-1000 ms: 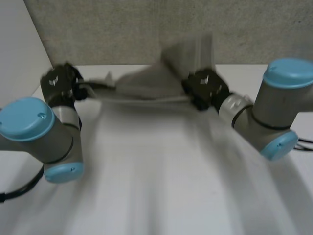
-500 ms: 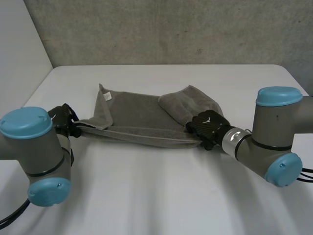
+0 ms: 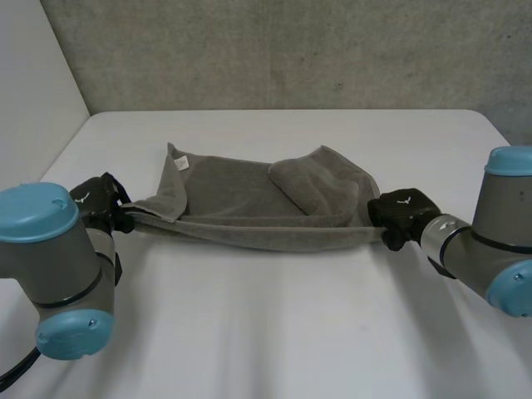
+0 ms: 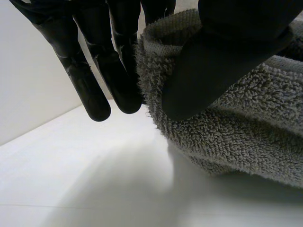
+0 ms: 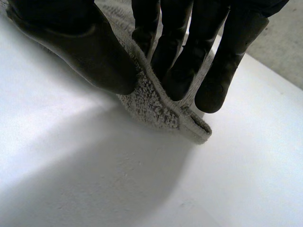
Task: Fold the towel.
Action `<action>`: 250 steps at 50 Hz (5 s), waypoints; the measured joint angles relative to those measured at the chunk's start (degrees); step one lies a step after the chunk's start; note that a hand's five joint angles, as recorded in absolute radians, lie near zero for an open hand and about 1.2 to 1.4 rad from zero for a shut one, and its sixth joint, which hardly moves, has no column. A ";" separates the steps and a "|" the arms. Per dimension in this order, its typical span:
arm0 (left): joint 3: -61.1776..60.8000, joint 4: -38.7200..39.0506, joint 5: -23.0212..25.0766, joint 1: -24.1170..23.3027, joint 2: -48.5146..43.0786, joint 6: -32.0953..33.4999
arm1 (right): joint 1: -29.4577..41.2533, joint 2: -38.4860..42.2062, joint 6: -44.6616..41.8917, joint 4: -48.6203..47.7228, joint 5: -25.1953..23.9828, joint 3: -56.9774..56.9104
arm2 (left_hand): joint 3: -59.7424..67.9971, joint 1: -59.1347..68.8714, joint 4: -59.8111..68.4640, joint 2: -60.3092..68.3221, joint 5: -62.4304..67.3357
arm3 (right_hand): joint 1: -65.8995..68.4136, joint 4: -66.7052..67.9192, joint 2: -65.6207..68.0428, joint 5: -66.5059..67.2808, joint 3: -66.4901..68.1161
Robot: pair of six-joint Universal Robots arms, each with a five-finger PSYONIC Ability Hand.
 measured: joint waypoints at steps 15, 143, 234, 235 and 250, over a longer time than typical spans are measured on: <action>-0.89 0.00 -0.10 1.97 4.44 0.11 | -4.34 -13.72 -0.10 -2.04 -3.92 7.34 | -24.33 -21.63 -24.48 -24.42 -22.78 | 0.00 0.03 0.00 0.00 0.00; -9.20 3.45 30.44 8.01 1.55 45.47 | -7.19 -10.06 0.07 -6.29 -6.00 11.71 | -42.37 -39.23 -42.45 -42.40 -40.67 | 0.00 0.05 0.00 0.01 0.00; 37.51 13.95 17.95 0.12 -4.39 38.82 | 1.09 -9.24 -3.65 -9.50 3.98 -27.89 | 0.06 1.48 0.00 0.01 0.86 | 0.00 0.11 0.04 0.23 0.00; 35.88 11.59 18.65 0.32 -4.93 38.30 | 0.98 -8.22 -4.01 -5.26 2.87 -27.57 | 0.06 1.48 0.00 0.01 0.86 | 0.00 0.11 0.04 0.24 0.00; 14.66 3.98 25.38 3.83 -13.44 37.11 | 1.28 -2.44 -11.55 6.04 -0.37 -11.78 | 0.06 1.48 0.00 0.01 0.86 | 0.00 0.11 0.04 0.24 0.00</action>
